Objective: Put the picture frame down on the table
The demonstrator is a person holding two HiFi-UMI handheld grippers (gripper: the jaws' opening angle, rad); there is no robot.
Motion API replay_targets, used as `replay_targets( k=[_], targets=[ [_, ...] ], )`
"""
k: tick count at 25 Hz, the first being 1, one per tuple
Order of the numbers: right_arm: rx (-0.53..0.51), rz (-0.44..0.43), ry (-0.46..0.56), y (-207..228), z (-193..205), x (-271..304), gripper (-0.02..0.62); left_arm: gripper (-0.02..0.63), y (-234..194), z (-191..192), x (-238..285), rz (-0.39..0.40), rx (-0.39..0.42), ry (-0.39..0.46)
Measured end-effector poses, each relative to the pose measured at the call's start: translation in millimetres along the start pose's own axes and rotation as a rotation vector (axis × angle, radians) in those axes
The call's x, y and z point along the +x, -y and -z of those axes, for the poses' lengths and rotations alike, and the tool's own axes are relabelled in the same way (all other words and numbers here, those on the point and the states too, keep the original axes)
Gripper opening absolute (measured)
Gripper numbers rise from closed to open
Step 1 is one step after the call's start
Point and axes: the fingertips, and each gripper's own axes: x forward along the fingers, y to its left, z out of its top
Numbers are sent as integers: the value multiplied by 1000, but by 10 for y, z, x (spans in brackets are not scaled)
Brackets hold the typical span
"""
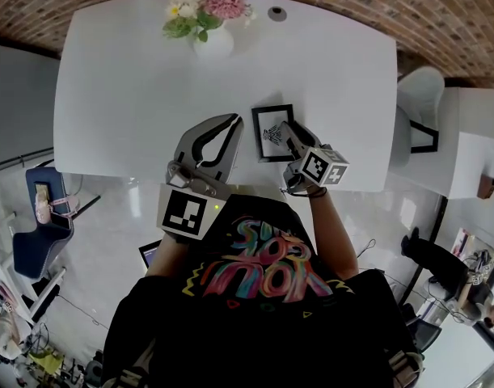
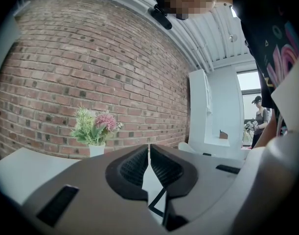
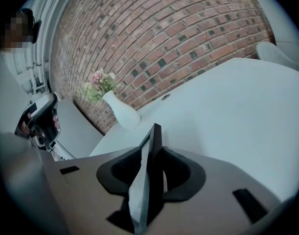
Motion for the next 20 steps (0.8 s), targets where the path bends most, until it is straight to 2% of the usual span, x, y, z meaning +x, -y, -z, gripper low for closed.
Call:
replay_targets(
  k=[11,20],
  targets=[
    [13,59,7,148,-4,-5,224,32,-10,-15,16,-2,-3,2],
    [3,118,10,255,-50,-34,227,32,-107,-94,2,-19,8,16]
  ],
)
